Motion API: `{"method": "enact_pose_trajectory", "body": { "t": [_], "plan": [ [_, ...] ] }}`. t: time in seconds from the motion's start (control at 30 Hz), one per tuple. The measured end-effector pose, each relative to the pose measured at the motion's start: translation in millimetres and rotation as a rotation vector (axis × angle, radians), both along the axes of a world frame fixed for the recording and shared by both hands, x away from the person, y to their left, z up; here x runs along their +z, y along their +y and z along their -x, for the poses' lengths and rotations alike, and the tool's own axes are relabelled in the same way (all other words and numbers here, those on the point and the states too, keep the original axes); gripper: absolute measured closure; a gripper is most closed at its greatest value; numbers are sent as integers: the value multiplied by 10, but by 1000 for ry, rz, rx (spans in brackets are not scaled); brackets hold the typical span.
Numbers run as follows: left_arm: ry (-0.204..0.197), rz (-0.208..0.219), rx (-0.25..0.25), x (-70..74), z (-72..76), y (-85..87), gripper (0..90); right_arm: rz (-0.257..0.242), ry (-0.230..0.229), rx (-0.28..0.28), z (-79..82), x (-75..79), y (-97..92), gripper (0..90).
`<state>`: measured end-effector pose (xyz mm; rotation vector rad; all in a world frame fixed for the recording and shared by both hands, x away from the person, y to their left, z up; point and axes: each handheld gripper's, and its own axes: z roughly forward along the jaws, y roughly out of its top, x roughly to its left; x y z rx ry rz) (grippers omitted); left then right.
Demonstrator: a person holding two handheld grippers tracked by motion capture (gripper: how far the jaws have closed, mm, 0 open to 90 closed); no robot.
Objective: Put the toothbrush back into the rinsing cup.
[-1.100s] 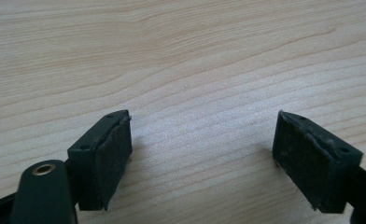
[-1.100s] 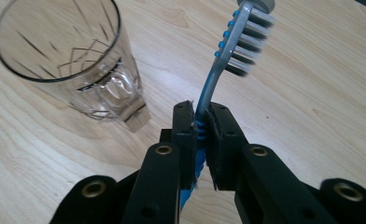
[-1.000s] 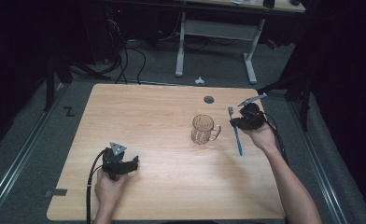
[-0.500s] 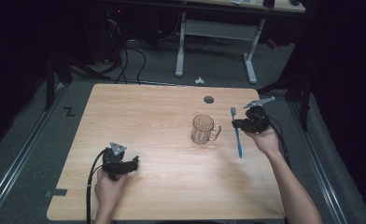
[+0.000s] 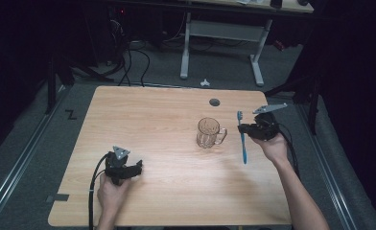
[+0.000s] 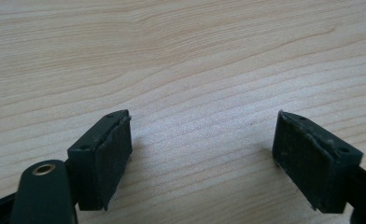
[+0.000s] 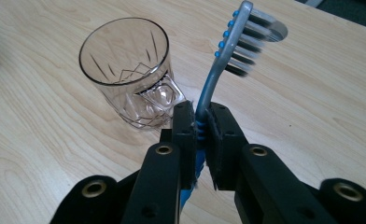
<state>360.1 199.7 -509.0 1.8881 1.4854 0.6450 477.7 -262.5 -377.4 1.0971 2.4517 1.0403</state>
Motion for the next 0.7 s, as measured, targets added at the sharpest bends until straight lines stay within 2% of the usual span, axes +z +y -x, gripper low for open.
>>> {"method": "enact_pose_trajectory", "body": {
  "t": [0.33, 0.7],
  "plan": [
    [0, 0, 0, 0, 0, 0, 203, -64, -41, 21, 135, 47, 1, 826],
    [0, 0, 0, 0, 0, 0, 203, -125, -61, 48, 176, 109, 42, 826]
  ]
}}
